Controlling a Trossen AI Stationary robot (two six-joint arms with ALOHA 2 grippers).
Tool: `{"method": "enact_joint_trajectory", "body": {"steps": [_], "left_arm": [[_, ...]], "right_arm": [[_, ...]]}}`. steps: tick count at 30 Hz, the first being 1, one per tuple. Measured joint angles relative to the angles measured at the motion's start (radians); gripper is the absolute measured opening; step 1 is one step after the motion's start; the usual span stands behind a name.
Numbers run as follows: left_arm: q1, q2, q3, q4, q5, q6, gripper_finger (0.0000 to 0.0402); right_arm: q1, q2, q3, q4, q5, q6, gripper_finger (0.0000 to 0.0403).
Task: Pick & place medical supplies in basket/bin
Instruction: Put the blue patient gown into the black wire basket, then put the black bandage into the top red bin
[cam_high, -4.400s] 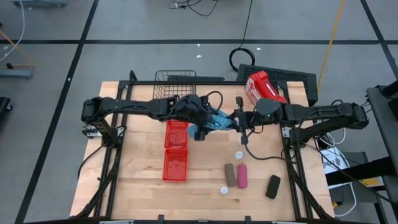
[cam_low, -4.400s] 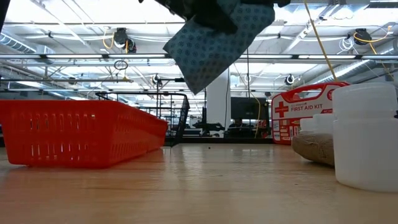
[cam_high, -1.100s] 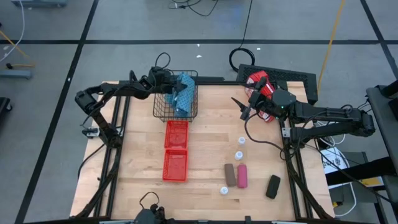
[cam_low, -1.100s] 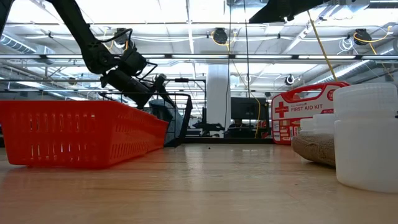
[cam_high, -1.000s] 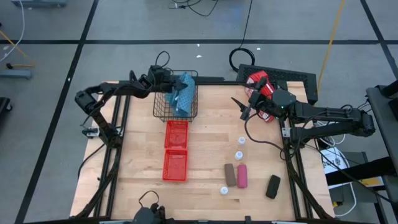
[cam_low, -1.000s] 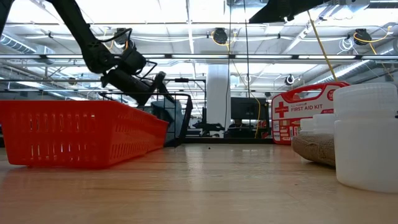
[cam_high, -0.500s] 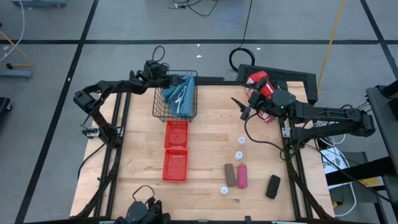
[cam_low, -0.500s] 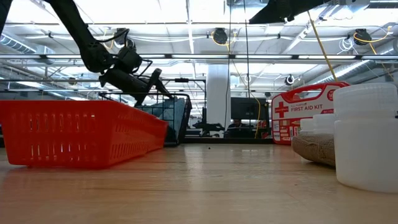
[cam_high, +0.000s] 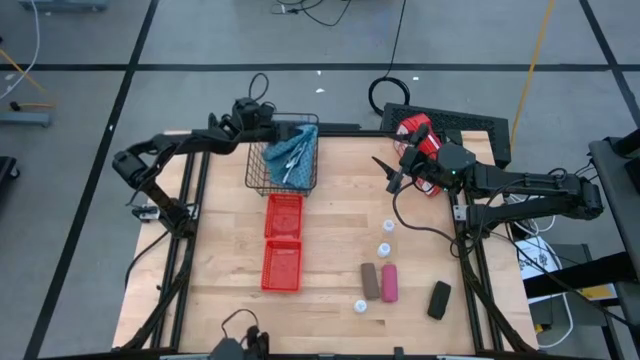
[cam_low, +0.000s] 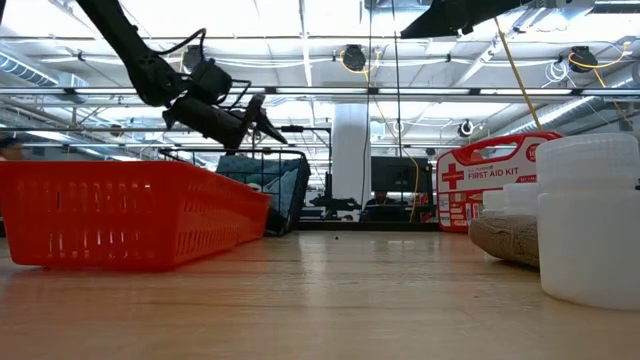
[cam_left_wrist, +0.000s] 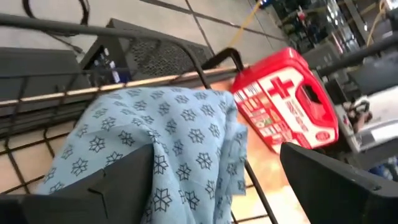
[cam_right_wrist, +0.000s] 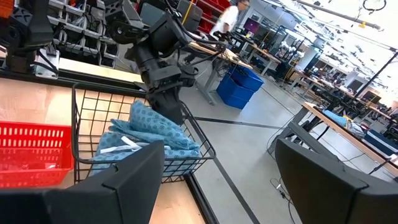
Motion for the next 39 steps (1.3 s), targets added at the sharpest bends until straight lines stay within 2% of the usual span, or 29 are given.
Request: {"method": "enact_joint_trajectory", "body": {"steps": [11, 15, 24, 28, 33, 36, 39], "left_arm": [[-0.124, 0.000, 0.000, 0.004, -0.006, 0.027, 0.0351], [-0.128, 0.000, 0.000, 0.013, -0.020, 0.097, 0.0351], [-0.106, -0.030, 0.000, 0.013, -0.050, 0.151, 0.0351], [-0.100, -0.124, 0.000, 0.007, -0.035, 0.182, 0.0351], [-0.103, -0.329, 0.000, -0.024, -0.008, 0.272, 0.0351], [-0.118, -0.482, 0.000, -0.094, -0.007, 0.354, 0.0351], [-0.134, -0.643, 0.000, -0.231, -0.021, 0.458, 0.0351]], "right_arm": [[0.000, 0.000, 0.000, 0.000, 0.000, 0.000, 0.0293], [0.000, 0.000, 0.000, 0.000, 0.000, 0.000, 0.0293], [0.000, 0.000, 0.000, 0.000, 0.000, 0.000, 0.0293], [0.001, -0.001, 0.000, 0.000, 0.000, 0.000, 0.0293], [0.002, -0.026, 0.000, -0.043, 0.000, 0.026, 0.0293], [0.011, -0.056, 0.000, -0.116, 0.001, 0.079, 0.0293], [0.044, -0.097, 0.000, -0.185, -0.002, 0.129, 0.0293]]}}
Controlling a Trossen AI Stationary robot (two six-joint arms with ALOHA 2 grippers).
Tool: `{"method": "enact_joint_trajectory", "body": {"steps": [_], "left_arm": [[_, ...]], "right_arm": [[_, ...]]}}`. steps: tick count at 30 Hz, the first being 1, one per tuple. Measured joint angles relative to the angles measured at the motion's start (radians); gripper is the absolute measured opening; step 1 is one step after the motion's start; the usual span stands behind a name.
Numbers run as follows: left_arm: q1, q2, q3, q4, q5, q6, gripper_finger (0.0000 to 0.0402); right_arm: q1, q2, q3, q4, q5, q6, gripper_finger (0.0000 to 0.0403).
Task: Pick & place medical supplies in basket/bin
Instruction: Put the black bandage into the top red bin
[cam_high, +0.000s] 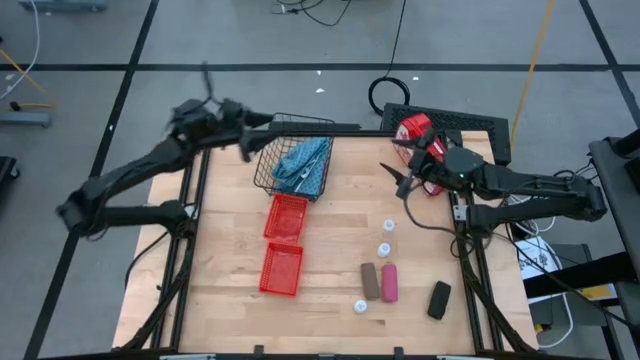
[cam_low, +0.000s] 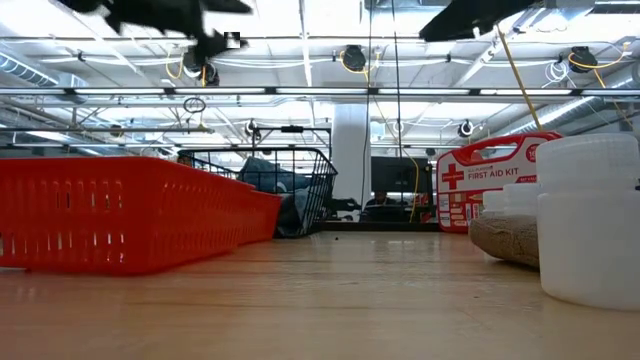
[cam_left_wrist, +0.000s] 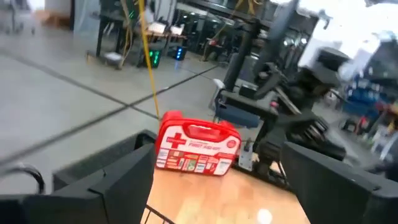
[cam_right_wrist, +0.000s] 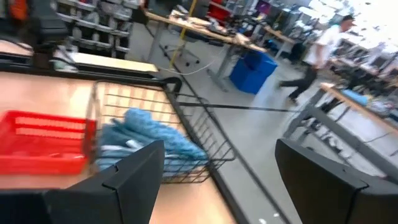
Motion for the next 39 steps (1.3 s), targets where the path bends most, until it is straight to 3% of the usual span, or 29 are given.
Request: {"method": "enact_joint_trajectory", "body": {"steps": [7, 16, 24, 35, 39], "left_arm": [[-0.080, -0.326, -0.021, -0.353, -0.184, 0.126, 0.0351], [-0.205, -0.569, -0.261, -0.335, -0.247, 0.097, 0.0351], [-0.259, -0.659, -0.431, -0.248, -0.266, 0.080, 0.0351], [-0.268, -0.672, -0.442, -0.247, -0.264, 0.020, 0.0351], [-0.268, -0.672, -0.442, -0.247, -0.265, -0.005, 0.0351]], "right_arm": [[0.147, -0.085, 0.000, -0.063, -0.020, 0.120, 0.0293], [0.326, -0.092, 0.000, -0.108, -0.168, 0.189, 0.0293], [0.439, -0.037, 0.000, -0.299, -0.182, 0.336, 0.0293], [0.491, 0.069, -0.011, -0.744, -0.045, 0.697, 0.0292], [0.504, 0.094, -0.106, -0.715, -0.047, 0.777, 0.0286]]}}
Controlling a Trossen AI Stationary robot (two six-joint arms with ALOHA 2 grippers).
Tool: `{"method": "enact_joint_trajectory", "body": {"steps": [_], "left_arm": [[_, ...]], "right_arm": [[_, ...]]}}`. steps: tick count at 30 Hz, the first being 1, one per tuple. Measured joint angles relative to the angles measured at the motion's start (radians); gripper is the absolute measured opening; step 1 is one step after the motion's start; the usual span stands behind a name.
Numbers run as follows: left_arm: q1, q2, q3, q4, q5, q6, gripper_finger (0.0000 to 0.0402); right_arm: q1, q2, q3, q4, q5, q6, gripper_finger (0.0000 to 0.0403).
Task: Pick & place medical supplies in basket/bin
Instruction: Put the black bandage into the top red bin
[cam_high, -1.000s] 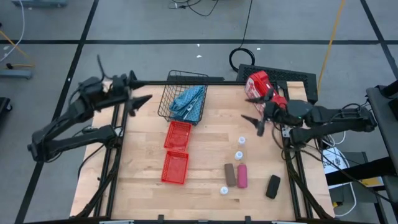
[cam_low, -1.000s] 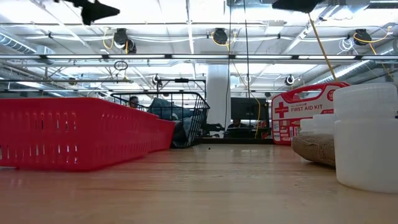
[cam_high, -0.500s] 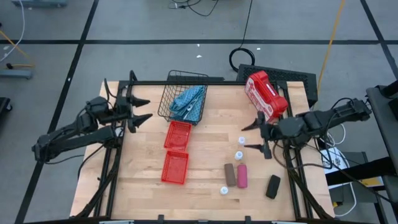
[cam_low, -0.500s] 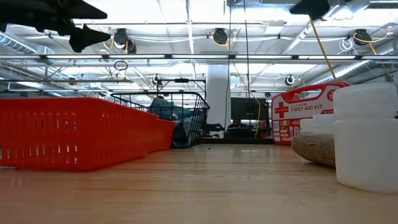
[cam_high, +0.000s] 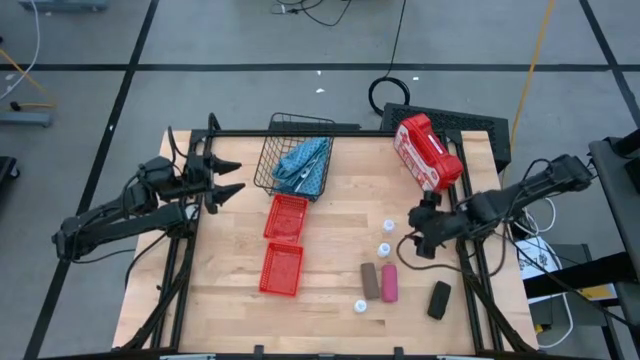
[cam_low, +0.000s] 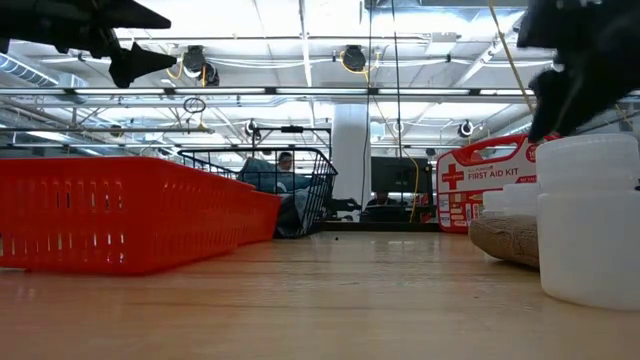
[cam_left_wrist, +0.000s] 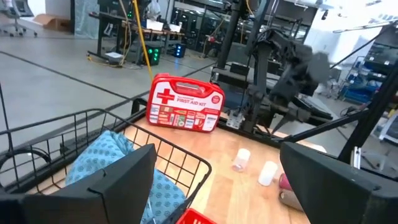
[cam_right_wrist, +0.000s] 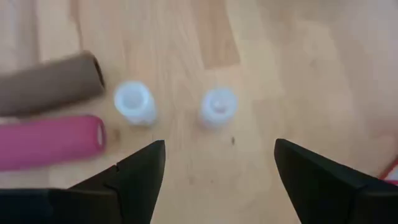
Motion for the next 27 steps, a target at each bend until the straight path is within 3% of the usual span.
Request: {"method": "enact_joint_trajectory", "body": {"steps": [6, 9, 12, 17, 19, 23, 27], "left_arm": [[0.000, 0.000, 0.000, 0.000, -0.001, 0.011, 0.0351], [0.000, 0.000, 0.000, 0.001, -0.001, 0.011, 0.0351], [0.001, 0.000, 0.000, 0.001, -0.003, 0.014, 0.0351], [0.000, 0.000, 0.000, 0.002, -0.004, 0.013, 0.0351], [0.000, 0.000, 0.000, 0.002, -0.004, 0.013, 0.0351], [0.001, 0.000, 0.000, 0.002, -0.004, 0.013, 0.0351], [0.000, 0.000, 0.000, 0.002, -0.004, 0.013, 0.0351]], "right_arm": [[0.000, 0.020, -0.184, 0.185, -0.011, 0.015, 0.0272], [-0.001, 0.019, -0.218, 0.230, -0.112, 0.045, 0.0265], [-0.001, 0.018, -0.209, 0.237, -0.262, 0.077, 0.0256], [0.011, 0.013, -0.181, 0.360, -0.647, 0.152, 0.0241], [0.037, 0.012, -0.181, 0.408, -0.745, 0.195, 0.0234], [0.115, 0.012, -0.181, 0.443, -0.827, 0.304, 0.0220], [0.225, 0.013, -0.173, 0.482, -0.769, 0.348, 0.0202]]}}
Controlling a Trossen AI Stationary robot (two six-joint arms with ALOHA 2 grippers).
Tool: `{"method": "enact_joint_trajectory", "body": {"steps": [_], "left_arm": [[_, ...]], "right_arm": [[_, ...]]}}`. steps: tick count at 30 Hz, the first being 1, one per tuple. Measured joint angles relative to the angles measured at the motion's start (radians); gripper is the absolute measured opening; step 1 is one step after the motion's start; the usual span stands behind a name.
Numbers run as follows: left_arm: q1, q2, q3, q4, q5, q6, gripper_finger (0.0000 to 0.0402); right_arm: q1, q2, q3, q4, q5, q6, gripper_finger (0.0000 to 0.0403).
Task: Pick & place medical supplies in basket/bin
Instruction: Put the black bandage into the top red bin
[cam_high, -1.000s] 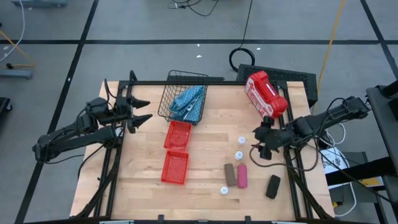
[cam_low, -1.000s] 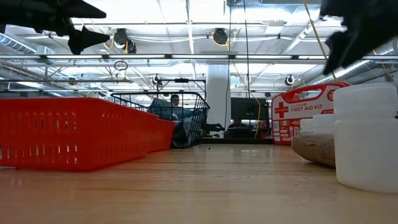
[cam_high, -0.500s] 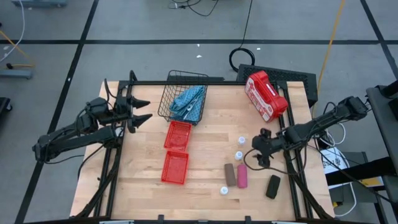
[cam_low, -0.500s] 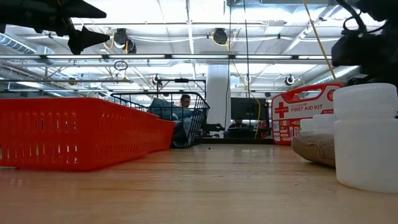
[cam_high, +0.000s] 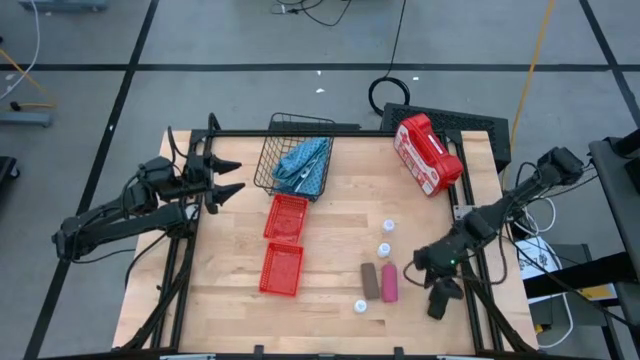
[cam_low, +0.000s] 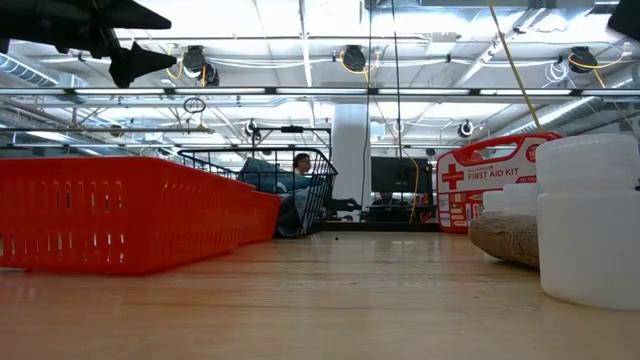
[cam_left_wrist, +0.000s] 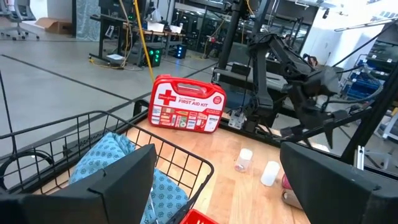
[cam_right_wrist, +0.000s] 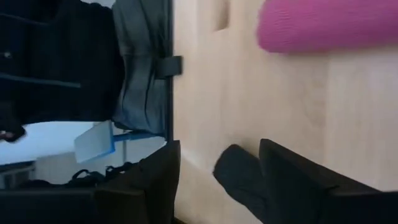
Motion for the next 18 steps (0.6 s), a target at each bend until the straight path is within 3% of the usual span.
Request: {"method": "enact_joint_trajectory", "body": {"steps": [11, 14, 18], "left_arm": [[0.000, 0.000, 0.000, 0.000, 0.000, 0.000, 0.0351], [0.000, 0.000, 0.000, 0.000, 0.000, -0.001, 0.0351], [0.000, 0.000, 0.000, 0.000, 0.000, -0.001, 0.0351]], "right_arm": [[0.321, 0.066, 0.217, 0.036, 0.536, -0.232, 0.0172], [0.358, 0.159, 0.296, -0.045, 0.563, -0.293, 0.0171], [0.361, 0.306, 0.387, -0.226, 0.500, -0.293, 0.0175]]}}
